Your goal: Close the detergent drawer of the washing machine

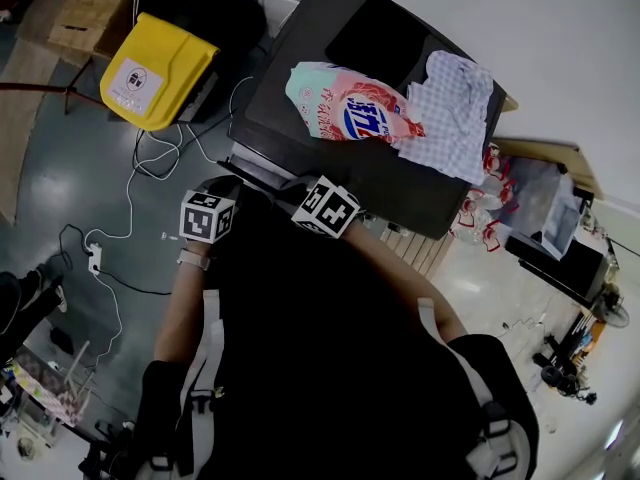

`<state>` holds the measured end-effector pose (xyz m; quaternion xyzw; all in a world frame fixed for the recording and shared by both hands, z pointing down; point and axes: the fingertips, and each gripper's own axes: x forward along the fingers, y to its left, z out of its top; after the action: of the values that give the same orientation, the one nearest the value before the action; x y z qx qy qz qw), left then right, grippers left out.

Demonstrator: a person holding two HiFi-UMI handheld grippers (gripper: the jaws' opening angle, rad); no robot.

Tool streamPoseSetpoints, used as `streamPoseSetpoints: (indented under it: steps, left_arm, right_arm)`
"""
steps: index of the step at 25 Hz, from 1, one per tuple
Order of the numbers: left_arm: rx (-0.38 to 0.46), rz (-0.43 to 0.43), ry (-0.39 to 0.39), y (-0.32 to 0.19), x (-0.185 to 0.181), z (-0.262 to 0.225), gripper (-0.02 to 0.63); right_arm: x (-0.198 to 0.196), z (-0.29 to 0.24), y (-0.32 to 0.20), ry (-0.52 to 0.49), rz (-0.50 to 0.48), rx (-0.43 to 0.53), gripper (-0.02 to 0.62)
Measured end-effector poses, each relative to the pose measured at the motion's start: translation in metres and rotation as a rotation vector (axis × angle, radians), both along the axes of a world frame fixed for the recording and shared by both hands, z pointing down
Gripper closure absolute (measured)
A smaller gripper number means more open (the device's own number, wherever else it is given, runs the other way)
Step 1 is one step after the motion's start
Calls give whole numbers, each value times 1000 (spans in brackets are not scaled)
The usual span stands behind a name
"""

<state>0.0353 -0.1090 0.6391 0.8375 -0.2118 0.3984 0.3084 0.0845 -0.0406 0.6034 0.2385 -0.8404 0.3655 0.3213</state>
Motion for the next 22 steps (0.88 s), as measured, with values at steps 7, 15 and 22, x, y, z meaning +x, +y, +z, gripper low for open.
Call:
streamPoseSetpoints:
  steps: [7, 15, 22]
  left_arm:
    - [-8, -17, 7, -2, 0, -2, 595]
    - [-54, 175, 9, -6, 7, 1, 595]
    - [-88, 350, 43, -4, 5, 3, 595]
  right_arm:
    - [0, 0, 0, 19, 29, 7, 555]
    - [4, 5, -17, 37, 219, -37, 542]
    - [1, 3, -28, 115, 445, -9, 538]
